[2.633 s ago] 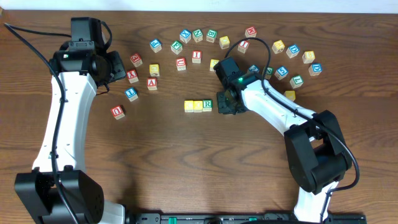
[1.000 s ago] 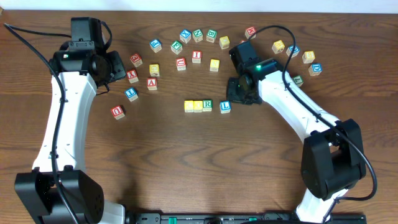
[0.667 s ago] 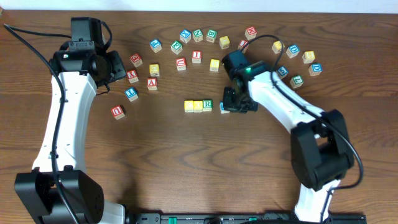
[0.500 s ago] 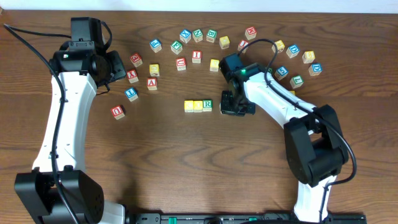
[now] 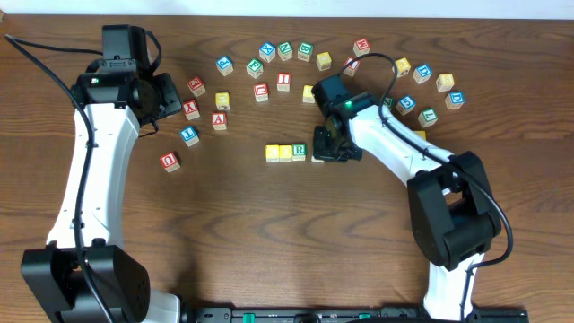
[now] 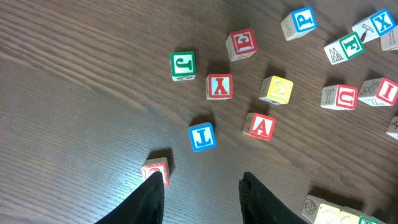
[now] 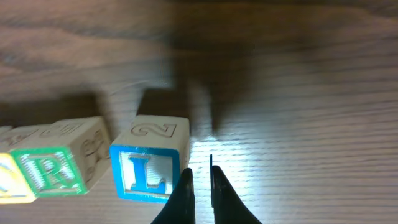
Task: Spell out CORL
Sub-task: 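Push the L block left against the R block with the right gripper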
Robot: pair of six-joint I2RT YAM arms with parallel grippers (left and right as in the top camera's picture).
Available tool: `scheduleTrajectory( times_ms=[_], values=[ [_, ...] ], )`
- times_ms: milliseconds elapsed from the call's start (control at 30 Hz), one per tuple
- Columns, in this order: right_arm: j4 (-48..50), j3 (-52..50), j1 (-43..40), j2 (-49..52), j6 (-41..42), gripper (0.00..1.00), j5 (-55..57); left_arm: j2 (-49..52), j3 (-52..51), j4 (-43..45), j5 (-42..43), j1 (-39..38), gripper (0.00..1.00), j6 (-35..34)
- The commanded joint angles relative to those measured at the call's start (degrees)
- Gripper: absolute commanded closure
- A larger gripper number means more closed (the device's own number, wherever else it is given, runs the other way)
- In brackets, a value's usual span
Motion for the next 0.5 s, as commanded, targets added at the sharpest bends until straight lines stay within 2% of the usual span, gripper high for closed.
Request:
scheduleTrajectory(
  times_ms=[0, 467],
  values=[
    [0.0, 0.4, 1.4, 0.1, 0.0, 0.94, -0.7, 0.8, -0.5, -0.2, -0.2, 0.1, 0.61, -0.3],
    [-0.3, 0.4, -1.5, 0.1, -0.2, 0.94, -0.3, 0.8, -0.5, -0.2, -0.2, 0.1, 0.61, -0.3]
  ],
)
